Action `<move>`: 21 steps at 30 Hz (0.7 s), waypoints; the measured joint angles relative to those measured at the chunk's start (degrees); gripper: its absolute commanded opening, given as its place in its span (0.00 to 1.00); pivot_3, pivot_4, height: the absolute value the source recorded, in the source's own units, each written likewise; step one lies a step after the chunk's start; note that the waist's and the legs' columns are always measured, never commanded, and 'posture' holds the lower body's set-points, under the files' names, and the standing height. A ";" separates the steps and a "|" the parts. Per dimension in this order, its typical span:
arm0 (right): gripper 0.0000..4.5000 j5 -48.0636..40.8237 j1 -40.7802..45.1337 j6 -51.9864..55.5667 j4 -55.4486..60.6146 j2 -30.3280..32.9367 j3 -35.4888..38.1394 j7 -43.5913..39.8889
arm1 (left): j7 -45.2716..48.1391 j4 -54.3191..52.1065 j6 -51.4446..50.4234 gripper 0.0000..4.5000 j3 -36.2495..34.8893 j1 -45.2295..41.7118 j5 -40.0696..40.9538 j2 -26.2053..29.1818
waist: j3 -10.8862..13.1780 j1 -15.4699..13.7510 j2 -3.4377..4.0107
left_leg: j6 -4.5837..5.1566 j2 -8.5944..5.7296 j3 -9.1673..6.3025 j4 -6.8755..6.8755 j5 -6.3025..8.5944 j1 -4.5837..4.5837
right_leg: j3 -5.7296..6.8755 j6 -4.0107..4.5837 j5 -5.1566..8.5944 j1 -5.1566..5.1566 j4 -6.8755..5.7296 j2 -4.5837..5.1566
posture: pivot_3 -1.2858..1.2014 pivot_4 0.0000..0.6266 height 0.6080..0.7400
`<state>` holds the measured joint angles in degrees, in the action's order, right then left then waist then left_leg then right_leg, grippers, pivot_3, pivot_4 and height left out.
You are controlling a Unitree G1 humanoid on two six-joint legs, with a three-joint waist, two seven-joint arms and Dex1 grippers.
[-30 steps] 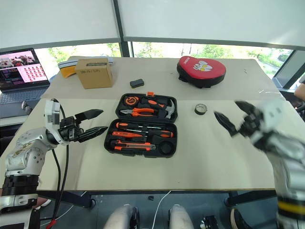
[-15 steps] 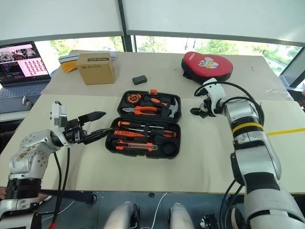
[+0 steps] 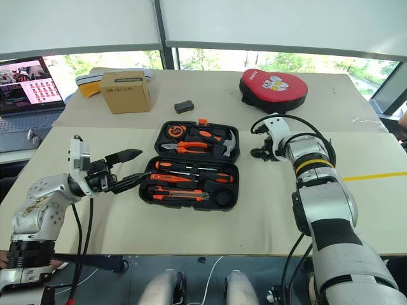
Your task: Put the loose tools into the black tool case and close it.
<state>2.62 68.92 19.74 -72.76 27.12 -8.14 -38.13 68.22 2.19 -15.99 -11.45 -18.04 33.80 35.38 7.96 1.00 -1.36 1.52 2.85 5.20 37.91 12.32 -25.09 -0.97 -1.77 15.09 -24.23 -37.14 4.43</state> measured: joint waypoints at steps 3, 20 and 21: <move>0.29 0.54 -0.01 -1.98 -0.02 0.02 0.34 -0.54 | 0.93 -0.01 0.43 1.00 0.05 0.00 0.00 0.32 | 0.00 0.07 0.00 | -0.02 0.00 0.00 0.00 -0.01 0.00 | 0.00 0.00 0.00 0.00 0.00 -0.01 | 0.52 0.24 1.00; 0.00 -17.96 -19.86 20.48 62.38 11.43 1.55 -34.16 | 15.17 -2.96 6.03 1.00 3.55 3.49 -0.11 2.43 | 0.03 -0.38 0.07 | -0.01 0.09 -0.32 0.00 0.00 0.01 | 0.07 0.00 0.00 0.02 -0.06 -0.04 | 0.52 0.24 1.00; 0.00 -20.28 -22.16 24.55 68.97 12.30 0.73 -34.72 | 15.26 -2.83 6.21 1.00 3.50 3.59 -0.12 2.52 | 0.03 -0.46 0.07 | 0.00 0.06 -0.36 0.02 0.00 0.01 | 0.07 0.00 0.00 0.02 -0.05 -0.01 | 0.52 0.24 1.00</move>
<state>-17.65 46.76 44.30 -3.79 39.42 -7.42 -72.85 83.48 -0.64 -9.78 -7.95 -14.45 33.68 37.90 7.99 0.54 -1.29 1.52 2.92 4.83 37.94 12.32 -25.08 -0.90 -1.77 15.09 -24.21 -37.19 4.42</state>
